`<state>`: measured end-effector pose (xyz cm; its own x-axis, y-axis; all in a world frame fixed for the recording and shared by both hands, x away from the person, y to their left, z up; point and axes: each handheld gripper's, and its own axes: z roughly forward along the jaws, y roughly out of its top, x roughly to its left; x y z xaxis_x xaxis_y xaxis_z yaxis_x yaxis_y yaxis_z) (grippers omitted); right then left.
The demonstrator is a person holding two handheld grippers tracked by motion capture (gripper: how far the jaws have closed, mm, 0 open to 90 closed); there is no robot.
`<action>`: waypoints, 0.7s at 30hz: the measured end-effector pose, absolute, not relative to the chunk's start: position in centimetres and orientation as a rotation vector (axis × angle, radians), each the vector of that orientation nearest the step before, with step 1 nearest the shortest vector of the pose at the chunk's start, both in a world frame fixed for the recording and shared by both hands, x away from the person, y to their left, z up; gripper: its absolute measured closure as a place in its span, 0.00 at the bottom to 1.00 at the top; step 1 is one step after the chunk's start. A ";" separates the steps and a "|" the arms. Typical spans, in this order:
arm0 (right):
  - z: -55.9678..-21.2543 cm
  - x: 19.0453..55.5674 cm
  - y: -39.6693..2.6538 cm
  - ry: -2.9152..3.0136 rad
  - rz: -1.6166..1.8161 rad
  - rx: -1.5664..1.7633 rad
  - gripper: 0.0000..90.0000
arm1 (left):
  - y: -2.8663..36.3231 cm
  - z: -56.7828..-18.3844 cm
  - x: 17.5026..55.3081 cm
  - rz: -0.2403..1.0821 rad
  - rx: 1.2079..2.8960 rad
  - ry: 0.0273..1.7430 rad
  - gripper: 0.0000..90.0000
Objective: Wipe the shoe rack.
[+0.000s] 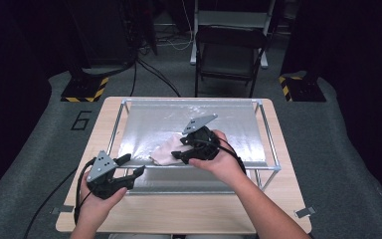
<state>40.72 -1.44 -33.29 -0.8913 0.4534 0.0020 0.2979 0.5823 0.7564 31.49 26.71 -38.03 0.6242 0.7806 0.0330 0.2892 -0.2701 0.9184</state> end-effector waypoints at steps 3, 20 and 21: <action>-33.5 40.7 -1.7 2.646 1.160 0.602 0.66 | 26.7 -38.0 31.5 0.610 1.833 0.860 0.42; -33.1 40.2 -2.6 2.689 1.147 0.613 0.74 | 26.9 -38.1 31.5 0.607 1.834 0.855 0.43; -33.1 40.3 -3.6 2.683 1.133 0.632 0.74 | 26.9 -38.1 31.5 0.604 1.832 0.854 0.43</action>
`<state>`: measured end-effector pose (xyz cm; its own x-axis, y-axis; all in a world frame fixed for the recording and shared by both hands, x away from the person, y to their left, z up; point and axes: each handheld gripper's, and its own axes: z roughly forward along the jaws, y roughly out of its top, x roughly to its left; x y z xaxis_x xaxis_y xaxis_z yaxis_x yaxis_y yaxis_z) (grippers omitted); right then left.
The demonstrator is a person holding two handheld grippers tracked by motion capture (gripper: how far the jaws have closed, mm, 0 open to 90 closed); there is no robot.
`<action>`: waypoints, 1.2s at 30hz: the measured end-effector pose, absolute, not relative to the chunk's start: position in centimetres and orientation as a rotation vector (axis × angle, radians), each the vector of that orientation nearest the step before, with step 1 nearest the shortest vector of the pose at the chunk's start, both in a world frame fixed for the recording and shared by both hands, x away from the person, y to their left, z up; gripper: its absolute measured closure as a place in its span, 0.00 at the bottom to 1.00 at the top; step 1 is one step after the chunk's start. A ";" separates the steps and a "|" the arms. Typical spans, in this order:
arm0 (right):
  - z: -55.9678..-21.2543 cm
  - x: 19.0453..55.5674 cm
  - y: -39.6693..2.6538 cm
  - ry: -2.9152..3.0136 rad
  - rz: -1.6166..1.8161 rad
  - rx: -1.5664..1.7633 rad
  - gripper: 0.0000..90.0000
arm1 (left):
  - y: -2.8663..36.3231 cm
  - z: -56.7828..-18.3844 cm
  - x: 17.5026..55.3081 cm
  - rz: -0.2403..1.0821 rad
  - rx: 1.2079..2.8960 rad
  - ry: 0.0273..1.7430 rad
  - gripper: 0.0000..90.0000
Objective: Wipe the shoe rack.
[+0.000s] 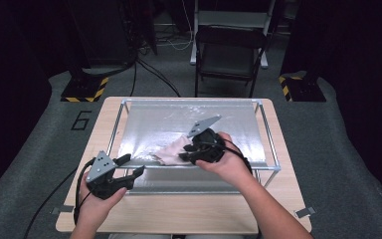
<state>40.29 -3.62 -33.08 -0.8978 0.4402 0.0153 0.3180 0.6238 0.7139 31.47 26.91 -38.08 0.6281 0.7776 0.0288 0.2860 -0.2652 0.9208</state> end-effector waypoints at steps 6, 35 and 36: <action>-32.9 40.1 -10.4 2.603 1.083 0.823 0.73 | 27.1 -38.1 31.6 0.578 1.815 0.863 0.43; -33.2 40.2 -9.7 2.597 1.083 0.867 0.67 | 26.9 -38.2 31.5 0.603 1.822 0.857 0.43; -33.2 40.1 -9.0 2.603 1.075 0.853 0.67 | 26.9 -38.2 31.5 0.602 1.823 0.857 0.43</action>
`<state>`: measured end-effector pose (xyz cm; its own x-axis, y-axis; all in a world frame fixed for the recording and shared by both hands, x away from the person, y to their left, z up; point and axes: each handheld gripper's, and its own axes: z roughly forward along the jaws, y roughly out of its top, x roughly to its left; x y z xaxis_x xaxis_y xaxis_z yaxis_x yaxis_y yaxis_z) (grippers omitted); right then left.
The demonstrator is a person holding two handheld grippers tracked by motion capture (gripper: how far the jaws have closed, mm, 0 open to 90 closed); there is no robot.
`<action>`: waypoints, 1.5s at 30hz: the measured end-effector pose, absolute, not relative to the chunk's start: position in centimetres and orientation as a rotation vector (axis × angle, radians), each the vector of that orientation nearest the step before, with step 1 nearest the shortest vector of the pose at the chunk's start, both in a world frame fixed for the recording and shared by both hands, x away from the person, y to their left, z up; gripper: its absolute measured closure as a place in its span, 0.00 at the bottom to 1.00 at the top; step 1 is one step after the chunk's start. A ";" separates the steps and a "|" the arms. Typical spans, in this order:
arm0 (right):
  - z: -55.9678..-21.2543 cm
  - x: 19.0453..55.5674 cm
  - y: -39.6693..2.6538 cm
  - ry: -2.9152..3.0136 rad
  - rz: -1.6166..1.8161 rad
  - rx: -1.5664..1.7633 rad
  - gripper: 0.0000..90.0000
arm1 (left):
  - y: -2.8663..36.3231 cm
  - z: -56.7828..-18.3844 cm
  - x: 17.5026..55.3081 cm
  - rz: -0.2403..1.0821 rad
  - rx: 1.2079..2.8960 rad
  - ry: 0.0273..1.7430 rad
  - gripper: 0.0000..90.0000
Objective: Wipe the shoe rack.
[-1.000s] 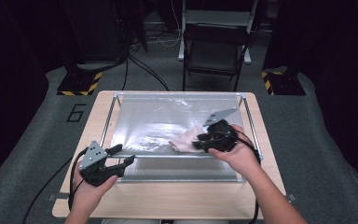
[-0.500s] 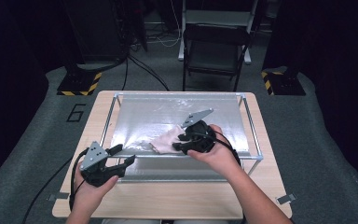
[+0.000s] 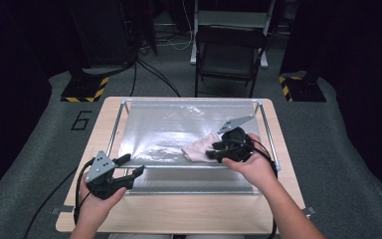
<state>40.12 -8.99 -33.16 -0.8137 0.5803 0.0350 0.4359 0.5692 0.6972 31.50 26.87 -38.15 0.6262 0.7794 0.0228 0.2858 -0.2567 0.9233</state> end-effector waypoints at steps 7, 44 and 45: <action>-33.4 40.5 -3.6 2.642 1.113 0.766 0.65 | 27.0 -38.2 31.5 0.598 1.826 0.851 0.43; -33.5 40.6 -3.8 2.676 1.172 0.745 0.59 | 23.0 -37.2 32.6 0.495 1.931 0.773 0.41; -33.5 40.6 -4.1 2.674 1.175 0.744 0.60 | 22.9 -37.2 32.6 0.504 1.924 0.773 0.41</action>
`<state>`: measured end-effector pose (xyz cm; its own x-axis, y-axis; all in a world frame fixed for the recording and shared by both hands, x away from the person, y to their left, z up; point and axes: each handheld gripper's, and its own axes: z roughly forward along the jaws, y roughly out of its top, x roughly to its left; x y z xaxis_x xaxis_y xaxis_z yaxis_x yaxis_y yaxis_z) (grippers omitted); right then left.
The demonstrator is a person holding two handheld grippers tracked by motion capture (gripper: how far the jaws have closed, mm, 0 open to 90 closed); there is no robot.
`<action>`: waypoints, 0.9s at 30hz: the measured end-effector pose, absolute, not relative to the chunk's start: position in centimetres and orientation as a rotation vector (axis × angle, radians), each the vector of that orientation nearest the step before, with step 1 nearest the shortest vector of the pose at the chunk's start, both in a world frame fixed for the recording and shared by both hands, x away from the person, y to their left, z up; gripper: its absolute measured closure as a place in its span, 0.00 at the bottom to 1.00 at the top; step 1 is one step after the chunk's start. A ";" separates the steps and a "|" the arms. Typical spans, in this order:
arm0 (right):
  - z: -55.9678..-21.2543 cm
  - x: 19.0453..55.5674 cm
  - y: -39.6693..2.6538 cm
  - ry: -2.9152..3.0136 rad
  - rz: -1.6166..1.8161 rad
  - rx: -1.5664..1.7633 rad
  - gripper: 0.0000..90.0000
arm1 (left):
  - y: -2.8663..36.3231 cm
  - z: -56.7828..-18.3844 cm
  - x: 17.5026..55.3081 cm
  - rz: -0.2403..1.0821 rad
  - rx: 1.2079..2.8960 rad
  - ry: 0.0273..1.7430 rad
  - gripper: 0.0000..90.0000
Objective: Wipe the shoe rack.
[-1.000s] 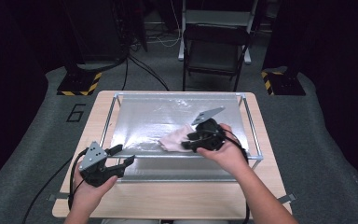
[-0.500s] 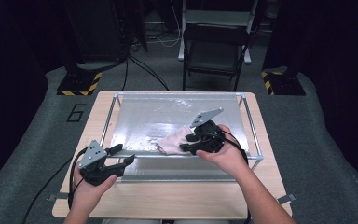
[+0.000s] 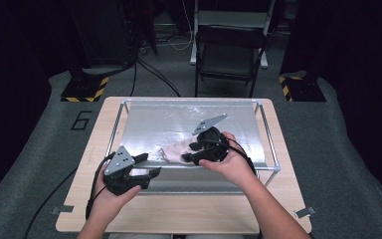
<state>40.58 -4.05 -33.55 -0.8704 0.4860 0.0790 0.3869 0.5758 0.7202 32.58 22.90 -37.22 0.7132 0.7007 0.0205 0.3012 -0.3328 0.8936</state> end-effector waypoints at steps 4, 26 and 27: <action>-33.6 40.2 -6.3 2.655 1.173 0.778 0.64 | 23.1 -37.3 32.5 0.508 1.926 0.777 0.43; -33.8 40.4 -9.3 2.611 1.175 0.864 0.66 | 24.7 -37.9 32.1 0.548 1.873 0.792 0.46; -33.8 40.3 -9.6 2.604 1.168 0.863 0.66 | 24.8 -38.0 32.1 0.557 1.870 0.792 0.46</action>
